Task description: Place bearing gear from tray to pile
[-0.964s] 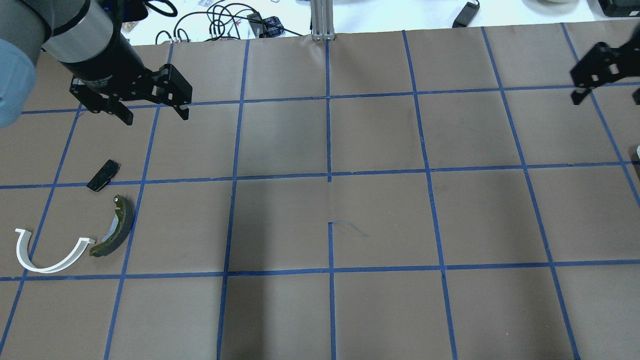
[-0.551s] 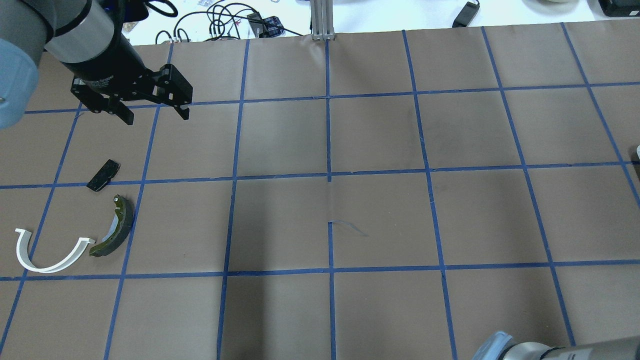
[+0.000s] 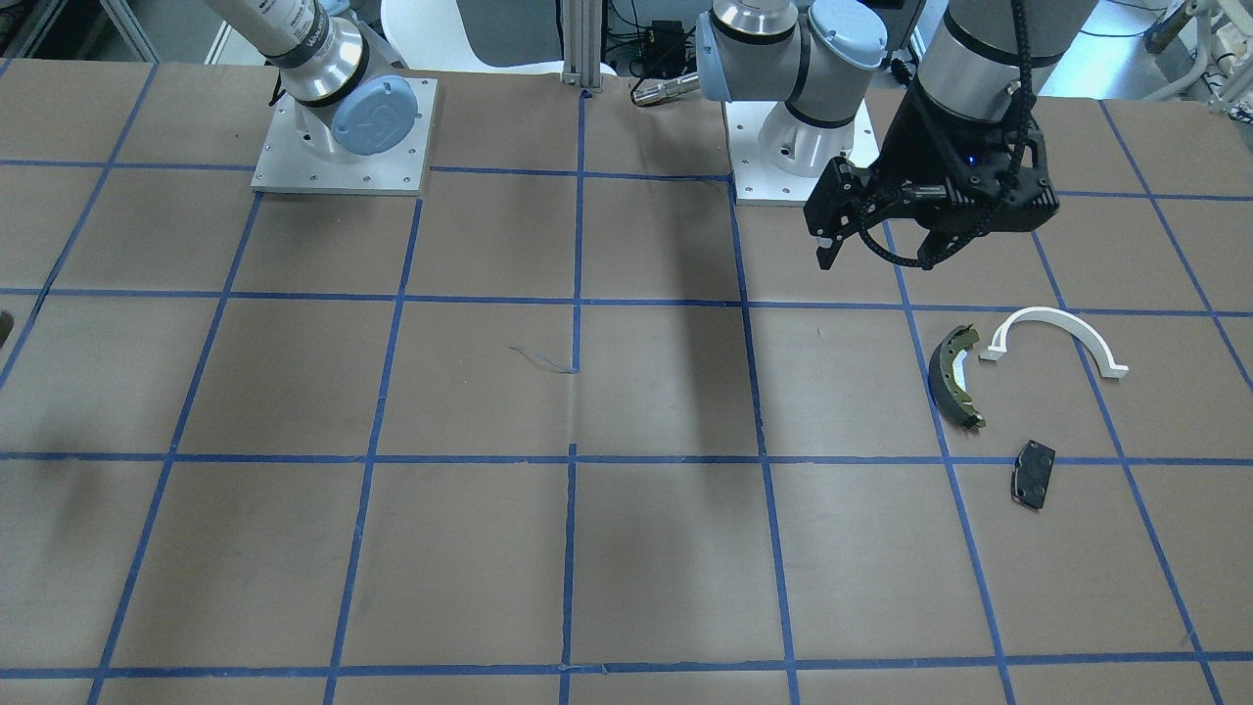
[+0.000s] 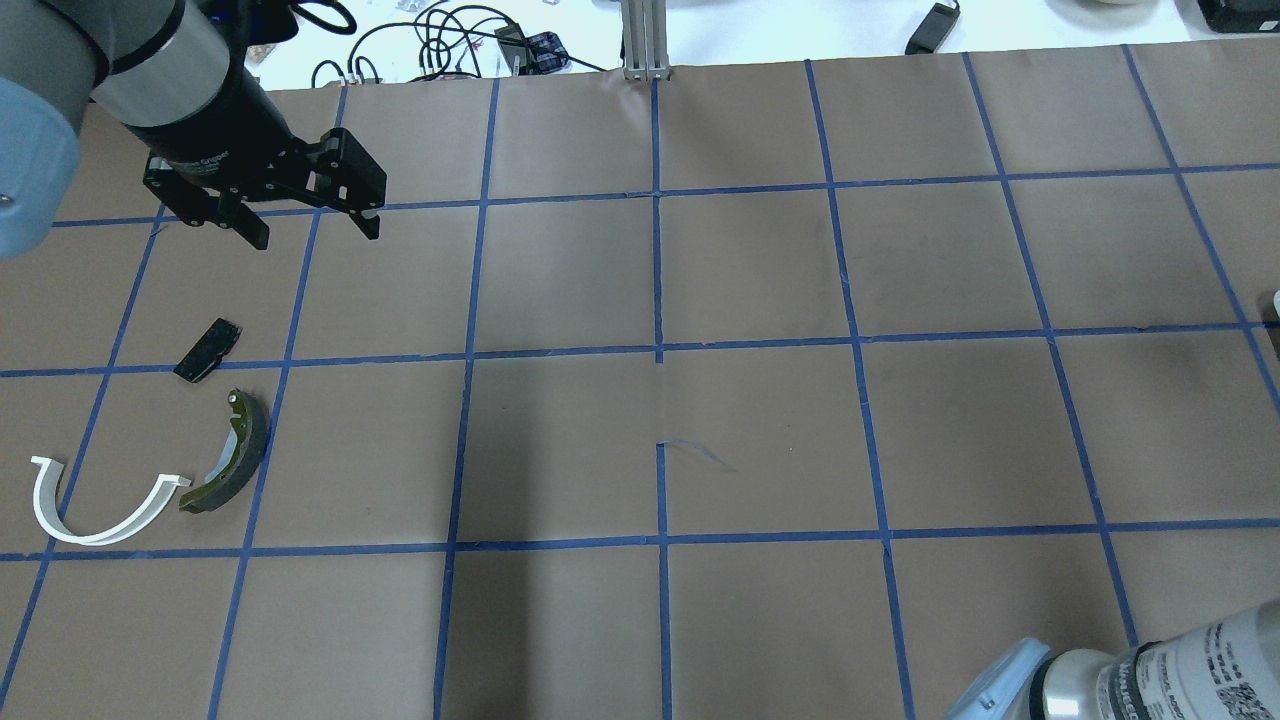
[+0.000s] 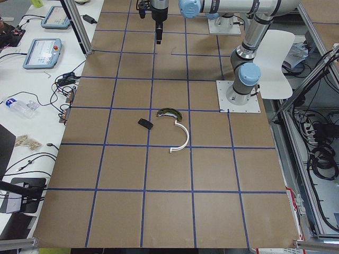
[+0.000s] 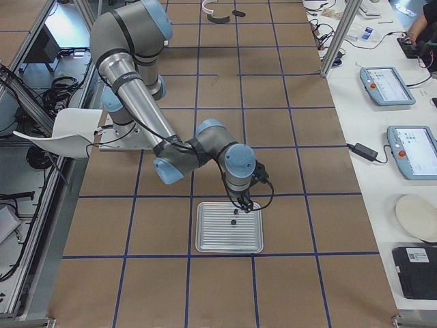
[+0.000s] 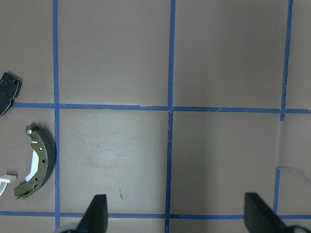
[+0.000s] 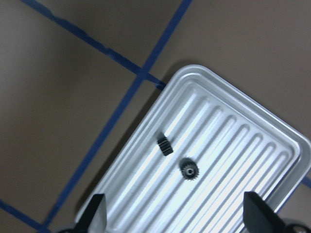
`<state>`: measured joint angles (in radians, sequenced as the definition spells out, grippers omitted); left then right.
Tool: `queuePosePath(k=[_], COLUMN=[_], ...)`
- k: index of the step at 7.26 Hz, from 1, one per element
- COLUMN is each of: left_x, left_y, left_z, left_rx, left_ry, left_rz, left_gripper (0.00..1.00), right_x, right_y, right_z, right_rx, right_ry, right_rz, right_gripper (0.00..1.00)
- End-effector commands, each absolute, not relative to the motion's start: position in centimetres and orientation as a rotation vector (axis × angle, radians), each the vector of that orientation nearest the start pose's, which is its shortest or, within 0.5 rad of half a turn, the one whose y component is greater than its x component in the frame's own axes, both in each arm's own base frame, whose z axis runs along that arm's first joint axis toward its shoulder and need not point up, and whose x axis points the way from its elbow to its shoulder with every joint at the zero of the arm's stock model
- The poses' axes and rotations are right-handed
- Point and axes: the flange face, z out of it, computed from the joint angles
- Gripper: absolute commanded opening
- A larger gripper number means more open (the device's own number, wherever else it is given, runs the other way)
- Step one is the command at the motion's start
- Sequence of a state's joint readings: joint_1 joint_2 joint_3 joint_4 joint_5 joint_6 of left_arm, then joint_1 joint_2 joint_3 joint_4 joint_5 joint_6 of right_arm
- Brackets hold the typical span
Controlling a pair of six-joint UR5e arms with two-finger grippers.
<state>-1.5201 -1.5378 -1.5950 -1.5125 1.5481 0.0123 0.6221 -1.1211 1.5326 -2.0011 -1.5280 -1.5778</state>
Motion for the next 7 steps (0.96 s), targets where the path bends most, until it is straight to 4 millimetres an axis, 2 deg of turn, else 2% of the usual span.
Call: queuePosePath(k=[1, 2, 3, 4, 5, 6, 7], left_x=[-11.1, -11.1, -11.1, -11.1, -11.1, -11.1, -11.1], left_y=[-49.0, -49.0, -49.0, -49.1, -49.1, -49.1, -49.0], left_z=[49.8, 49.8, 49.7, 49.8, 49.8, 49.8, 49.8], left_rx=[-0.059, -0.062, -0.059, -0.059, -0.059, -0.059, -0.059], left_ry=[3.16, 3.162, 3.16, 3.16, 3.16, 3.16, 3.16], left_rz=[-0.108, -0.108, -0.105, -0.105, -0.108, -0.108, -0.11], left_gripper=[1.0, 1.0, 1.0, 1.0, 1.0, 1.0, 1.0], right_x=[-46.1, -46.1, -46.1, -45.8, -45.3, -44.0, -43.3], right_y=[-49.2, -49.3, -49.2, -49.2, -48.8, -48.4, -48.2], right_z=[24.7, 23.4, 22.1, 21.7, 20.2, 18.8, 18.4], right_rx=[-1.17, -1.149, -0.991, -0.954, -0.998, -1.054, -1.13], right_ry=[2.925, 2.907, 2.938, 2.931, 2.89, 2.849, 2.807], right_rz=[-0.065, -0.061, -0.061, -0.052, -0.041, -0.032, -0.031], right_gripper=[1.0, 1.0, 1.0, 1.0, 1.0, 0.95, 0.93])
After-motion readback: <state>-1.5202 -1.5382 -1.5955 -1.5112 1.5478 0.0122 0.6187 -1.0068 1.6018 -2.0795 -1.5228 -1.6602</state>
